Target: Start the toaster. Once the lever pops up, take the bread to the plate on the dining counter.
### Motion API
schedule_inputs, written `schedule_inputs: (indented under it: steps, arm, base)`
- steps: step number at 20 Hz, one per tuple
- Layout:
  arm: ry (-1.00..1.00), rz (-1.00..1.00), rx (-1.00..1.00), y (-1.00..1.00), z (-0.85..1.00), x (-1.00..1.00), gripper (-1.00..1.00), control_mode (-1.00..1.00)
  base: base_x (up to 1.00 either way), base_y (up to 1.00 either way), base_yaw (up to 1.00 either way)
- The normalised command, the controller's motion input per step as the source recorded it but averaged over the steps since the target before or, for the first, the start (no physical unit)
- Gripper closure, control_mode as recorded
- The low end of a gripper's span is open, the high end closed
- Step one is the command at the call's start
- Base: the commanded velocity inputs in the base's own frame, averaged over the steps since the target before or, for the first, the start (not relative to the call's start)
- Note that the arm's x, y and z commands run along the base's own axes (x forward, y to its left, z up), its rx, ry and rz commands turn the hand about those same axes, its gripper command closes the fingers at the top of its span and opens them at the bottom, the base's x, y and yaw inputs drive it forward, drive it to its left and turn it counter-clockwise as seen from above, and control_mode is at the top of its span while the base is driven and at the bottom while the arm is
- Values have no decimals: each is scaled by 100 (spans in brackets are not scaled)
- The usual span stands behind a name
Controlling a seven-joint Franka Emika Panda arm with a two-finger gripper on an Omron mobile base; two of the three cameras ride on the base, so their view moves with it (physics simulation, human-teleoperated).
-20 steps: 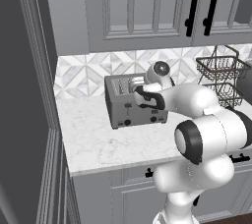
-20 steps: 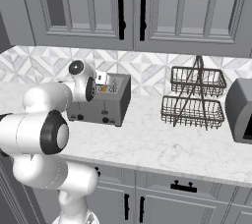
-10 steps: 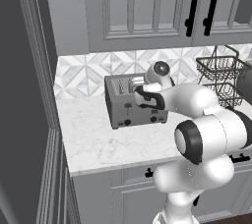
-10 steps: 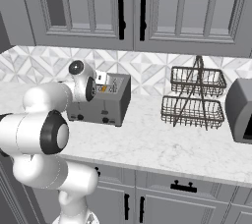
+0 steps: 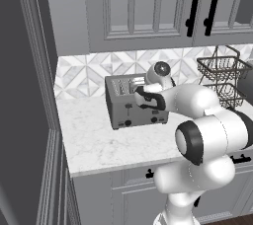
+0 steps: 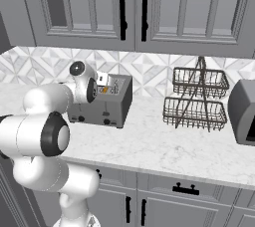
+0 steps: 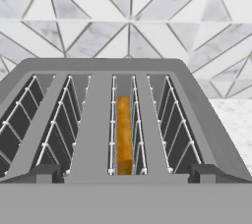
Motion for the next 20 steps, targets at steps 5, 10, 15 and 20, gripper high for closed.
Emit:
schedule_inputs:
  steps: [5, 10, 15, 20]
  arm:
    - [0, 0, 0, 0, 0, 0, -100, -100]
    - [0, 0, 0, 0, 0, 0, -100, -100]
    - [0, 0, 0, 0, 0, 0, -100, -100]
    - [0, 0, 0, 0, 0, 0, -100, -100]
  base:
    - [0, 0, 0]
    - [0, 0, 0]
    - [0, 0, 0]
    - [0, 0, 0]
